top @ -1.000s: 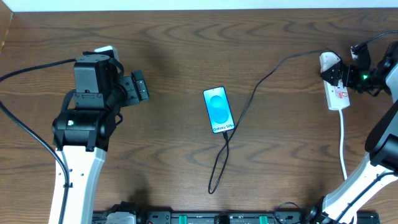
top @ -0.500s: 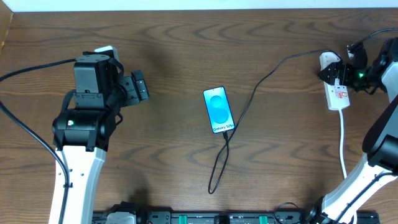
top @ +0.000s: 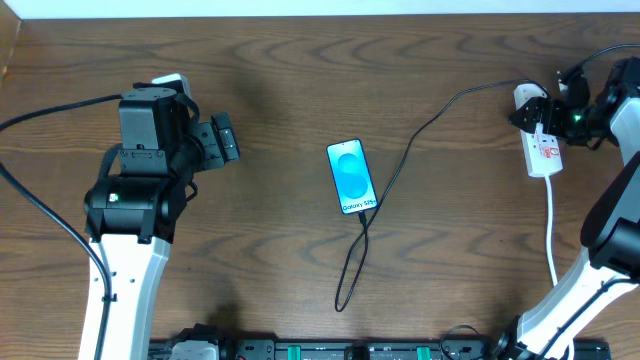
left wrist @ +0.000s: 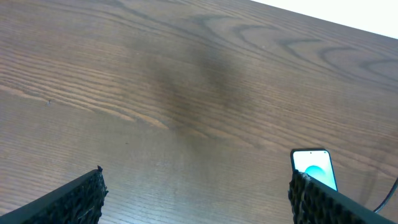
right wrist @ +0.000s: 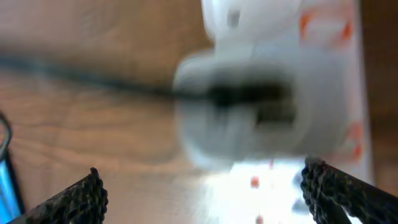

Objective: Plug charger to phone and switch on socket
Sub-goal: 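Press the power strip's orange switch down with the right gripper, then lift the right gripper up off the power strip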

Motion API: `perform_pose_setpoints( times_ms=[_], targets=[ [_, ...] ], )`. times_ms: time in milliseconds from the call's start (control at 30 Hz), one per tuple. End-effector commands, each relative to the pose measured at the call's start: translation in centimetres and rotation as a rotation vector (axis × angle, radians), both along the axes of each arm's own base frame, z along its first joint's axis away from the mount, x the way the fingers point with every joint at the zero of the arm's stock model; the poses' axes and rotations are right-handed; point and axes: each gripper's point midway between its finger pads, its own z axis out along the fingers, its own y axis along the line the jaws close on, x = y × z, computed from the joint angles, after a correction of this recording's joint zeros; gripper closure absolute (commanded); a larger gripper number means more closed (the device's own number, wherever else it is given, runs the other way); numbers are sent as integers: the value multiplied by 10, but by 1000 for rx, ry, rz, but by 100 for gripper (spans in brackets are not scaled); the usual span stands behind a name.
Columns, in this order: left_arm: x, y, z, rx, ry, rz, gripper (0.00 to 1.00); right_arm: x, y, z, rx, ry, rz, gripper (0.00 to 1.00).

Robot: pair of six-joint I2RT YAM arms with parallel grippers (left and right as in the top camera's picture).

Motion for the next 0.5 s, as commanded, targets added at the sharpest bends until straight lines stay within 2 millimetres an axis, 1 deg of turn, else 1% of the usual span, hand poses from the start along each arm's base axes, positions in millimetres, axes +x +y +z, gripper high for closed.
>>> perform_pose_setpoints(
  times_ms=[0, 133, 233, 333, 467],
  targets=[
    [1, 3, -1, 23, 3, 2, 6, -14, -12, 9, -14, 50, -104, 1],
    [1, 3, -1, 23, 3, 2, 6, -23, -33, 53, -92, -9, -154, 1],
    [1, 3, -1, 23, 3, 2, 7, -35, -40, 90, -161, -53, -181, 1],
    [1, 3, -1, 23, 3, 2, 6, -47, -38, 129, -213, -113, -193, 1],
    [1, 3, -1, 23, 3, 2, 7, -62, -27, 179, -250, -213, -194, 1]
  ],
)
